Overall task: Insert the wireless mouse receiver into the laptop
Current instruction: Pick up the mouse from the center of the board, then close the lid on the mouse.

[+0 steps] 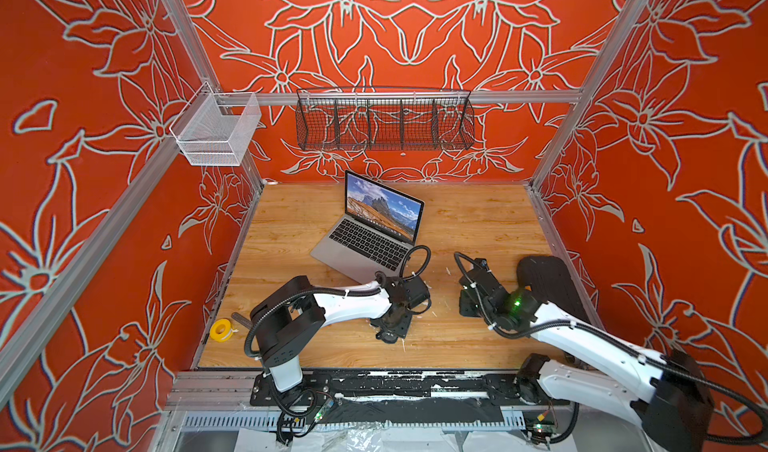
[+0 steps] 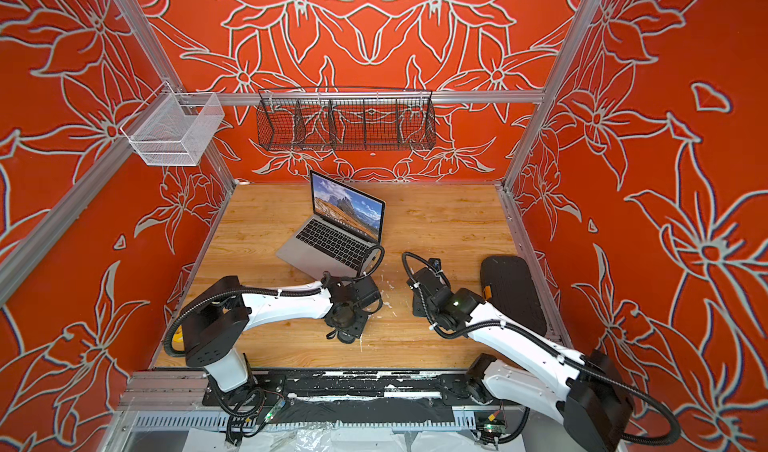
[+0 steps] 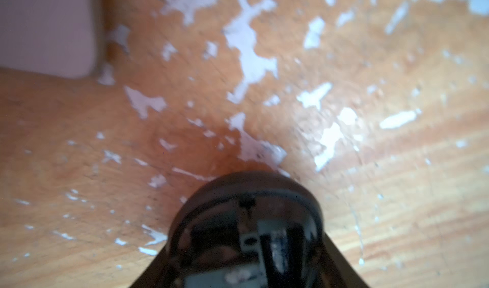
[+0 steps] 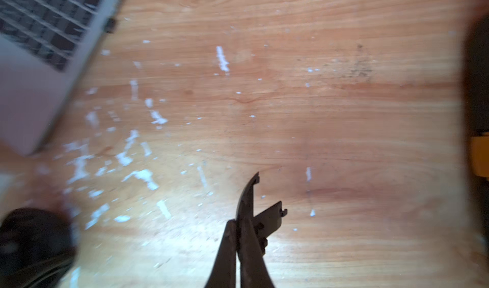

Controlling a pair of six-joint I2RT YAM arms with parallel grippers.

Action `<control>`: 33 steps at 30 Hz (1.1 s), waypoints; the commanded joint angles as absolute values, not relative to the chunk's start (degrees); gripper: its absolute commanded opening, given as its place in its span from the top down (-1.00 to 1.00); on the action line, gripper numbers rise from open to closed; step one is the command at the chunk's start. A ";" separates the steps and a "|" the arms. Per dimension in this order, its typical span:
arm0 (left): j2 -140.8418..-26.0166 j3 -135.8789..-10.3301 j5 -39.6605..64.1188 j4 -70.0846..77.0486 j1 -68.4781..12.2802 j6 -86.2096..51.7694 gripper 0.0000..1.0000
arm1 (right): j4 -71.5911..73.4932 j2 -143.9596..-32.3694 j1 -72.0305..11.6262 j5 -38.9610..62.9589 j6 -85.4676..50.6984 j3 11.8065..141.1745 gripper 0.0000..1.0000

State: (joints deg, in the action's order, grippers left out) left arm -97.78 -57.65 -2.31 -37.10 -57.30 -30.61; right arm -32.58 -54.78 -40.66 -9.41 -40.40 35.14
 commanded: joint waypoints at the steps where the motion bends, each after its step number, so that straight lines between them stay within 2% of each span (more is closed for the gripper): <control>1: -95.06 -50.50 2.17 -30.28 -58.45 -18.38 0.00 | -26.75 -47.90 -36.76 12.38 -33.04 32.43 1.00; 5: -90.44 -43.03 6.61 -16.71 -58.44 -7.23 0.15 | -20.63 -42.10 -31.82 30.39 -35.80 29.40 1.00; 7: -89.87 -41.09 8.97 -10.98 -58.32 -2.83 0.26 | -11.76 -41.70 -31.05 38.50 -40.67 26.23 1.00; 10: -90.76 -39.33 12.39 -5.74 -56.33 0.37 0.39 | 5.18 -43.22 -31.01 44.17 -50.53 20.72 1.00; 13: -90.59 -36.45 16.12 -0.22 -53.65 1.05 0.45 | 18.38 -46.30 -31.04 45.67 -57.48 16.27 1.00; 17: -89.83 -34.15 18.19 1.93 -51.52 1.73 0.45 | 16.57 -49.43 -31.11 46.75 -55.40 15.62 1.00; 24: -89.62 -32.16 19.89 3.65 -49.58 1.84 0.46 | 27.05 -55.03 -31.13 47.10 -58.88 13.95 1.00; 33: -91.09 -33.05 20.32 3.25 -49.48 2.55 0.50 | 35.64 -68.22 -31.90 50.61 -60.99 15.58 1.00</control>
